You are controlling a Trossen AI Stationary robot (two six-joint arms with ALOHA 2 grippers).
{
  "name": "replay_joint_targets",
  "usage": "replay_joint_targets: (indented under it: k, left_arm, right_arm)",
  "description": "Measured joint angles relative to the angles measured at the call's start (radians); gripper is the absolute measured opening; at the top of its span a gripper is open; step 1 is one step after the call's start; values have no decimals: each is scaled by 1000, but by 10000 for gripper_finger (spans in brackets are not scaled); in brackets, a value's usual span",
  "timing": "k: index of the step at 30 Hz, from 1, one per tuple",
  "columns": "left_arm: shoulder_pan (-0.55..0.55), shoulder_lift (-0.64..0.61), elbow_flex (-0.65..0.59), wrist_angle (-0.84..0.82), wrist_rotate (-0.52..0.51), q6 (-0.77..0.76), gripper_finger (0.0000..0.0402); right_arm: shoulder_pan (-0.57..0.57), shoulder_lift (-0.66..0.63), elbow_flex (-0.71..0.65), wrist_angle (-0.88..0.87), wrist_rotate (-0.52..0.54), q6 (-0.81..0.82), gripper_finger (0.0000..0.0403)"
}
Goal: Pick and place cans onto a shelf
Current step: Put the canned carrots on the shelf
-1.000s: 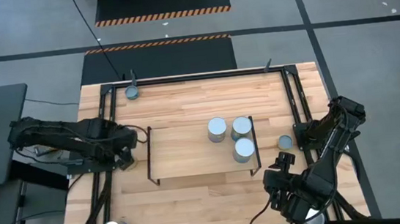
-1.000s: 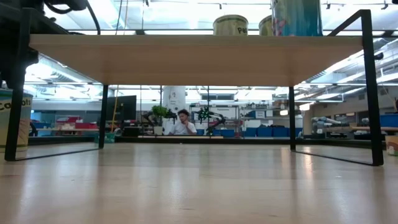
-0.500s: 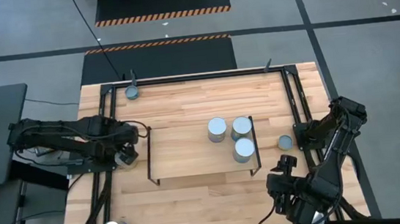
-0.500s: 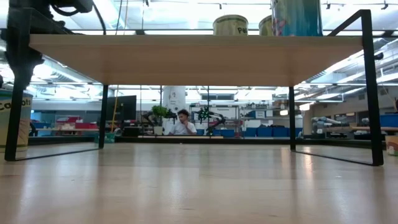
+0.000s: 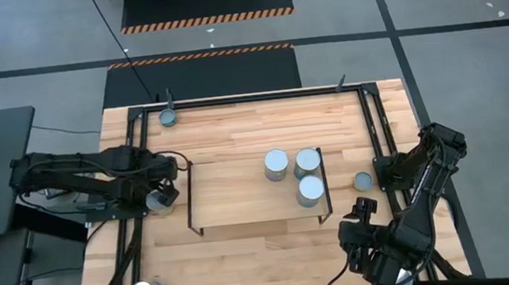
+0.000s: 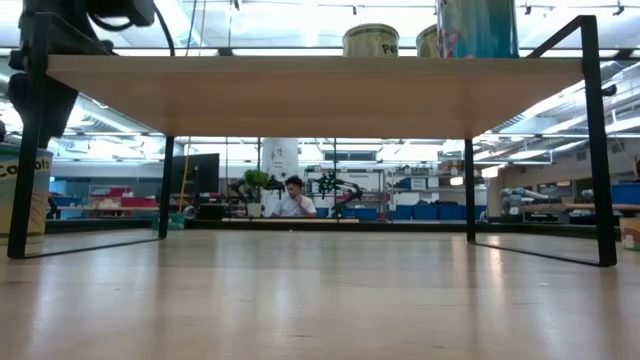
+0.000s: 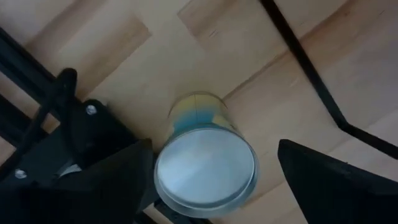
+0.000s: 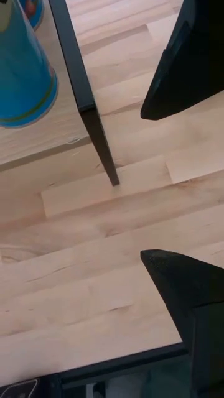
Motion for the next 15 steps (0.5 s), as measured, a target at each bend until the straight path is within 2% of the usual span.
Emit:
replay_joint_targets:
  k: [6, 15]
  left_arm:
    - [-3, 20, 0, 9, -58, -68, 354]
    - [-3, 80, -2, -5, -32, -223, 354]
  right_arm:
    - [5, 0, 0, 4, 0, -1, 367]
    - [21, -1, 0, 8, 0, 3, 367]
